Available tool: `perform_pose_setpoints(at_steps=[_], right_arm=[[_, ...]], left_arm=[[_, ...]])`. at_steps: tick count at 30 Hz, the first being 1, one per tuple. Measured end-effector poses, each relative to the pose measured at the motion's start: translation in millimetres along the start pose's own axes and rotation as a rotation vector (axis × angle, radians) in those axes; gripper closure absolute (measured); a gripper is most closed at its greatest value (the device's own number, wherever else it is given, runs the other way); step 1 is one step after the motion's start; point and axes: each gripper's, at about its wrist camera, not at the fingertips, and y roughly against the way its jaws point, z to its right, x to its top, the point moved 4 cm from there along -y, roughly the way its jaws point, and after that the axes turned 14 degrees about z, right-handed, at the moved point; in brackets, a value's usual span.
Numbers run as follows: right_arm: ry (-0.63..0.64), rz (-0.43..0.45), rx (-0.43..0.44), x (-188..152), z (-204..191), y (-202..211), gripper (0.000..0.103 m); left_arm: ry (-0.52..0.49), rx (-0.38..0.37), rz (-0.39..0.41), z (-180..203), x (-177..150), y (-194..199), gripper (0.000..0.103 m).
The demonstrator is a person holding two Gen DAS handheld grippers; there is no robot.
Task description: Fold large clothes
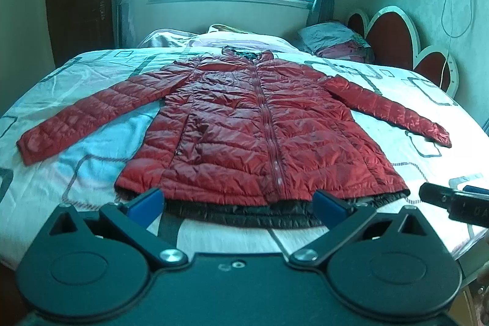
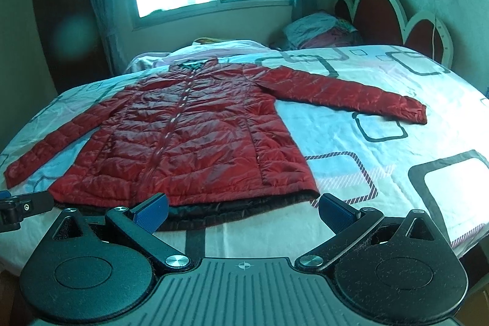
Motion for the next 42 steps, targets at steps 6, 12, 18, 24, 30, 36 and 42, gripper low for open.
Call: perform_pose_setpoints(at_steps=[6, 12, 18, 24, 30, 36, 42], right_arm=[[-0.052, 0.015, -0.054, 11.5, 17.9, -35.1, 0.000], [-0.109, 0.026, -0.121, 31.1, 43.1, -84.0, 0.000], [-0.186, 0.044, -0.198, 56.5, 77.3, -130.6, 0.000], [-0.274, 0.108, -0.306, 77.4, 129.2, -146.5, 0.000], [-0.357, 0.130, -0.386, 84.8, 187.3, -156.8, 0.036], [-0.487, 0.124, -0.424, 77.2, 251.2, -180.2, 0.037], [-0.670, 0.106, -0.439, 58.2, 320.0, -216.6, 0.045]], left_arm=[[0.002, -0.044, -0.002, 1.8, 17.3, -37.9, 0.000], [0.031, -0.098, -0.019, -1.4, 32.8, -92.7, 0.000], [0.030, -0.123, -0.041, -1.9, 48.8, -149.3, 0.002], [0.049, -0.177, -0.097, 6.5, 55.7, -190.4, 0.002], [0.030, -0.174, -0.097, 26.0, 58.6, -213.9, 0.001], [0.062, -0.163, -0.103, 44.4, 67.4, -229.5, 0.002], [0.061, -0.082, -0.121, 64.5, 73.6, -248.9, 0.002]])
